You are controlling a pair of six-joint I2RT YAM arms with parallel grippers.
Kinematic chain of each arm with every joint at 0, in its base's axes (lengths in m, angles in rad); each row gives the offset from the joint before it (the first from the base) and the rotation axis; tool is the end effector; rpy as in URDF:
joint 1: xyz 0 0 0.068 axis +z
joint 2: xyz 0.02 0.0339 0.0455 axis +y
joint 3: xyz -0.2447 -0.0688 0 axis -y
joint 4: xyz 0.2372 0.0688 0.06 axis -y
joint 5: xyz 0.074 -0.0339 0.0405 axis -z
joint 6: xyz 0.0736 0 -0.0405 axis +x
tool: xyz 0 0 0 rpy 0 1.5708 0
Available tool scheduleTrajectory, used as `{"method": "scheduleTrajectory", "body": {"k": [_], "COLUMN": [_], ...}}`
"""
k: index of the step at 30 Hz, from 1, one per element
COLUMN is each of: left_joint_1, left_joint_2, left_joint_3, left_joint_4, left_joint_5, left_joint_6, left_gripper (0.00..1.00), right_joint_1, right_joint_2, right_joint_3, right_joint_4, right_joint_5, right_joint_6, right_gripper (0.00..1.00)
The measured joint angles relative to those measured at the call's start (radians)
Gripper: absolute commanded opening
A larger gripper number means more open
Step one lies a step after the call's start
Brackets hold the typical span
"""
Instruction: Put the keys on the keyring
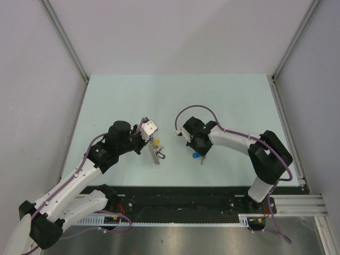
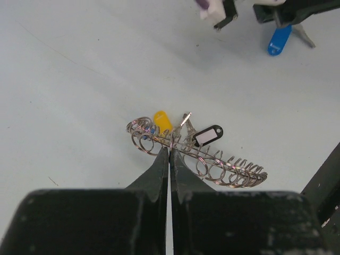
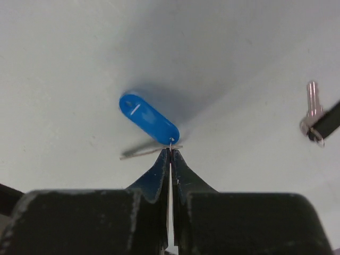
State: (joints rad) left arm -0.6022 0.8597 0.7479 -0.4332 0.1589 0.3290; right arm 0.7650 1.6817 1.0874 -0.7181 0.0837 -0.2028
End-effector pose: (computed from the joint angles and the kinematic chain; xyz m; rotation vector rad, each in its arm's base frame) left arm 0.1814 -0.1388 0.2560 1.0385 1.8548 -0.3304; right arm 0.2314 0.2136 0.1311 -1.3216 2.5480 -0.0120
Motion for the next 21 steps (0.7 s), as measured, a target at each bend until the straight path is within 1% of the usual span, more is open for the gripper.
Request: {"method": "scheduleTrajectory", "body": {"k": [5, 8, 11, 15, 20, 21], "left_joint_1": [0.0, 0.0, 0.0, 0.0, 0.0, 0.0], "left_joint_2": [-0.004, -0.005, -0.009, -0.01, -0.01, -0.01], "left_joint_3": [0.0, 0.0, 0.0, 0.0, 0.0, 0.0], "left_joint_4": [0.0, 0.0, 0.0, 0.0, 0.0, 0.0], "left_joint_5": [0.0, -0.001, -0.003, -0.003, -0.003, -0.003], "left_joint_6": [0.0, 0.0, 0.0, 0.0, 0.0, 0.0], "left_gripper": [0.0, 0.0, 0.0, 0.0, 0.0, 0.0], "right_joint_1": [0.037, 0.051, 0.058, 0.06, 0.06, 0.06], "right_joint_2": [0.11, 0.156, 0.165, 0.167, 0.167, 0.167], "right_joint_3": [0.093, 0.123, 0.134, 0.134, 0.134, 0.134], "right_joint_4": [0.045, 0.072, 0.09, 0.113, 0.135, 0.139], "right_joint_5": [-0.006, -0.005, -0.005, -0.005, -0.001, -0.001], "right_joint_6": [-0.038, -0.046, -0.046, -0.041, -0.029, -0.026], "right_gripper": [0.0, 0.02, 0.06, 0.13, 0.19, 0.21]}}
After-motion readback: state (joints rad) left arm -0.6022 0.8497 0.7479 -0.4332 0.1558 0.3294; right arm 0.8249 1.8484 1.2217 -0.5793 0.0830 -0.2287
